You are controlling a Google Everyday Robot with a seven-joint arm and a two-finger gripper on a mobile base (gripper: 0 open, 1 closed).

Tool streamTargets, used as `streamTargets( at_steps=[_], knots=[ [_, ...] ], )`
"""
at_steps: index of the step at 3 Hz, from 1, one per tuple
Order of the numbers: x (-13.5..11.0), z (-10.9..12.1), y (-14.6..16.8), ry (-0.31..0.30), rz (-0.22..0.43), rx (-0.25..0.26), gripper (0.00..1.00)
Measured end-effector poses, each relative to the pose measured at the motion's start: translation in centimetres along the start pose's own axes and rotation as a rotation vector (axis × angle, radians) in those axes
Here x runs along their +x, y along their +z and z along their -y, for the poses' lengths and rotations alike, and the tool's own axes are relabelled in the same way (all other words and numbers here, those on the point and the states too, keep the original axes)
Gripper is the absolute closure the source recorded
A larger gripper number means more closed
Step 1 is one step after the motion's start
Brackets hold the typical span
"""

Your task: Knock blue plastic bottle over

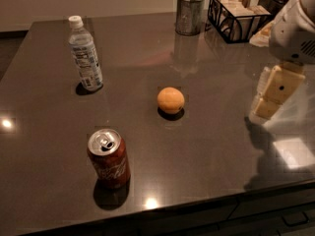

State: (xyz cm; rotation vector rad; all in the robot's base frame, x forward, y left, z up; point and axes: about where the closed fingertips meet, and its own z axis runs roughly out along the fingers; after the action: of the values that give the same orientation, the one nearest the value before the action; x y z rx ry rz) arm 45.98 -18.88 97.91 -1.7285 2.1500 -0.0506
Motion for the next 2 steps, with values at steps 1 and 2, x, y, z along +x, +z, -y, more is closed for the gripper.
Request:
streamTargets(
  at_steps=[1, 2],
  knots=[
    [-4.7, 2.0, 2.0, -0.010, 0.091, -0.009, 0.00],
    [-11.7, 3.6, 5.7, -0.010, 0.202, -0.057, 0.00]
  ],
)
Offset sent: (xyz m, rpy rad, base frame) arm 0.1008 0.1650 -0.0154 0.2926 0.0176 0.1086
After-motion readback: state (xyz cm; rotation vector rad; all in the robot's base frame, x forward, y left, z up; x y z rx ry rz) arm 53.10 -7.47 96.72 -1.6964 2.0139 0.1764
